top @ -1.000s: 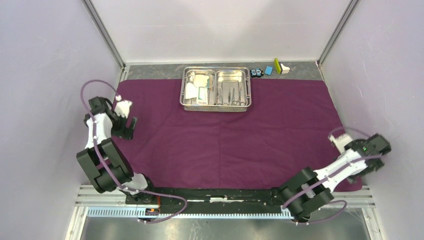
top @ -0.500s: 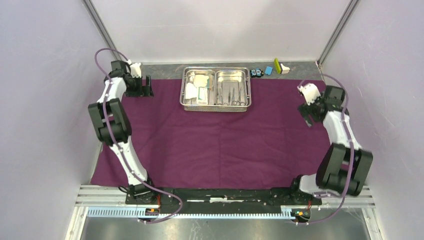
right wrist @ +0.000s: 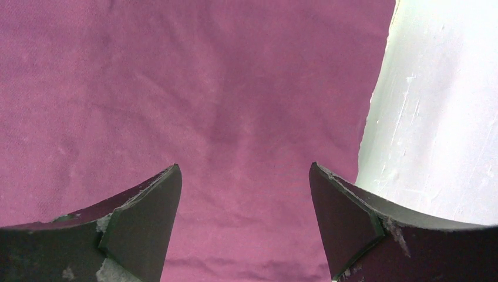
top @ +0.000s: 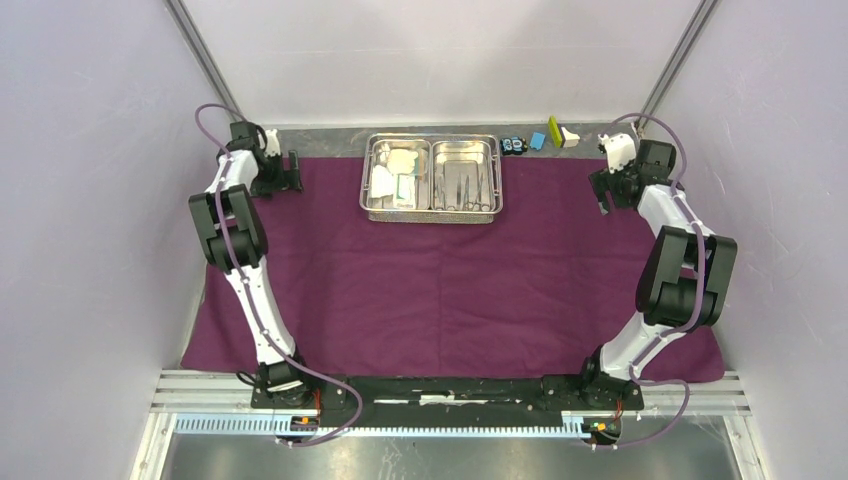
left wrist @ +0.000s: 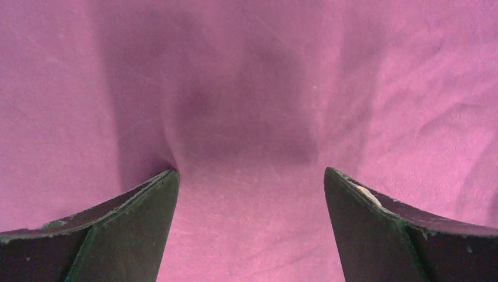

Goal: Open and lay out the surgical kit
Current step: Smooth out the surgical kit at the center of the board.

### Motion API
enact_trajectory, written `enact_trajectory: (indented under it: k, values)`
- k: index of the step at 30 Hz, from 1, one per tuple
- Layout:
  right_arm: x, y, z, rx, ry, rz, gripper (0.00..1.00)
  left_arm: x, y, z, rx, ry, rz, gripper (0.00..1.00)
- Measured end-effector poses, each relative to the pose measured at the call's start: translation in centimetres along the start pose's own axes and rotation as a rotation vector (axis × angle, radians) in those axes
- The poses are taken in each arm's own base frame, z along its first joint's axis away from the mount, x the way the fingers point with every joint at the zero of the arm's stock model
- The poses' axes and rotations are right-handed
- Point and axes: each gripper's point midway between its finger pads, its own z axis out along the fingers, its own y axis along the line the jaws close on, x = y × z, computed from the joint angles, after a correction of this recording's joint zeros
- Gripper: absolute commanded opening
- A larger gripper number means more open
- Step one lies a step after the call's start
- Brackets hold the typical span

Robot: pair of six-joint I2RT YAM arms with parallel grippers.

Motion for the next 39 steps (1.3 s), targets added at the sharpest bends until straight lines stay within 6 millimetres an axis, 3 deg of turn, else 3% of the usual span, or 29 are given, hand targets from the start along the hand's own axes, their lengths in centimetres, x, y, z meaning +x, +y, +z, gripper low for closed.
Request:
enact_trajectory:
  k: [12, 27, 33, 39]
  values:
    - [-0.4, -0.1, -0.1, -0.004, -0.007, 0.001, 0.87, -2.6, 4.1, 1.0, -0.069, -0.025, -0.051, 1.0]
    - [-0.4, -0.1, -0.1, -0.001, -0.001, -0.007, 0.89, -1.5, 8.0, -0.4, -0.139, -0.013, -0.109, 1.0]
    - [-1.3, 1.5, 0.1, -0.044, -0.021, -0.032, 0.9, -0.5, 6.4, -4.0, -0.095, -0.033, -0.114, 1.0]
    - [-3.5, 5.5, 0.3, -0.144, -0.075, -0.075, 0.9, -1.4, 1.9, -8.7, -0.004, -0.153, -0.055, 1.0]
